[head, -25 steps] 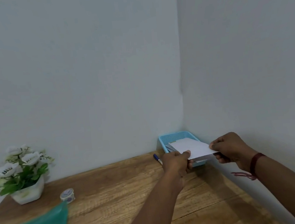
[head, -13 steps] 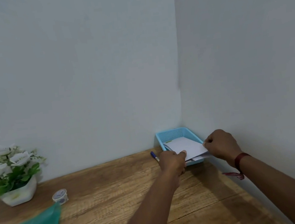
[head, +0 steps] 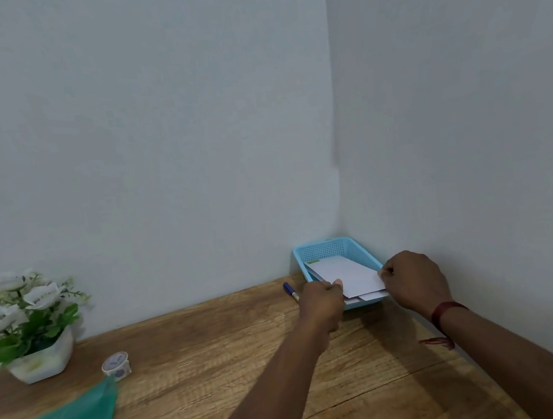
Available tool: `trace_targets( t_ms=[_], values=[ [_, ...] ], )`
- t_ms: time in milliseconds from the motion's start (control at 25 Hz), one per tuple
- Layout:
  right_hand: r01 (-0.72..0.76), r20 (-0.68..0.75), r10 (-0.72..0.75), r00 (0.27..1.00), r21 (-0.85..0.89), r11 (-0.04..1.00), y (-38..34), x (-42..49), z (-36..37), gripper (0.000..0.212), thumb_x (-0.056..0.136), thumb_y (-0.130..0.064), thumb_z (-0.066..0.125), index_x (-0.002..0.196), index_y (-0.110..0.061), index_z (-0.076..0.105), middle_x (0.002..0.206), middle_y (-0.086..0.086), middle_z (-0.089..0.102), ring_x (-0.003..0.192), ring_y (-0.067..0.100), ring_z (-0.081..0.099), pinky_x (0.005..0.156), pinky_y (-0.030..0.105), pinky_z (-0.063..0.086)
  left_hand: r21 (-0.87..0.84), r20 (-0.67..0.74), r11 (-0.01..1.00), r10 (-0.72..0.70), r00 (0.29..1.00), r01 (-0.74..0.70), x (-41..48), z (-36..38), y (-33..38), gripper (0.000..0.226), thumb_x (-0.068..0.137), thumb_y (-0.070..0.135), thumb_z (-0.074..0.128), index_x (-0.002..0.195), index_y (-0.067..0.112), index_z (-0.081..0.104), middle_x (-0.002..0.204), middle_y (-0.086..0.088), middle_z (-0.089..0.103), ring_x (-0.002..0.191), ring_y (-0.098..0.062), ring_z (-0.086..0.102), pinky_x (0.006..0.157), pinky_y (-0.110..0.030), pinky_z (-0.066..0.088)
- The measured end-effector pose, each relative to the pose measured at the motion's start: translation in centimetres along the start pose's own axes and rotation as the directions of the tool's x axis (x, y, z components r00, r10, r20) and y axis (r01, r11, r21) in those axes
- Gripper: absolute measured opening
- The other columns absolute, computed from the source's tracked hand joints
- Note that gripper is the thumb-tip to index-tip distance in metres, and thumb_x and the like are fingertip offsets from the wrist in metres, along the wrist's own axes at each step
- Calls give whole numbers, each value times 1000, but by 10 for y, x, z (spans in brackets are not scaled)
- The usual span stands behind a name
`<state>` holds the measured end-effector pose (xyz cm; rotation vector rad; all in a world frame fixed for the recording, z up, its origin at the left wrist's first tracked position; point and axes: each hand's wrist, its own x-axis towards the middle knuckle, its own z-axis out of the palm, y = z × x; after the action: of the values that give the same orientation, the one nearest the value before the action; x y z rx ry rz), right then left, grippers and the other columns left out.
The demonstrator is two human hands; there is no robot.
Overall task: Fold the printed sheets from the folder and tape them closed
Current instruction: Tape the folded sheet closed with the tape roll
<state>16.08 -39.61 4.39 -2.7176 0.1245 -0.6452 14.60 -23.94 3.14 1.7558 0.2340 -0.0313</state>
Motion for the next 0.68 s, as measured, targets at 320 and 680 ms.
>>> trace_targets(
  t_ms=[320, 680],
  values=[
    [-5, -135, 7, 991, 14, 1000, 11, -6, -7, 32, 92, -22, 51, 69, -10, 69, 66, 4, 61, 56, 15, 48, 49, 24, 32, -26, -46, 998, 56, 997, -57, -18, -6, -6, 36, 95, 10, 45, 130, 9, 54, 97, -10, 64, 59, -13, 57, 46, -22, 44],
    [-48, -67, 77, 995, 361, 931, 3, -21, 1, 25, 95, -12, 52, 93, -3, 76, 89, 12, 74, 76, 23, 61, 68, 22, 35, 26, -17, 987, 156, 988, -156, -38, 4, -4, 36, 104, 24, 42, 135, 9, 51, 108, -9, 66, 66, -12, 66, 55, -22, 55]
  ],
)
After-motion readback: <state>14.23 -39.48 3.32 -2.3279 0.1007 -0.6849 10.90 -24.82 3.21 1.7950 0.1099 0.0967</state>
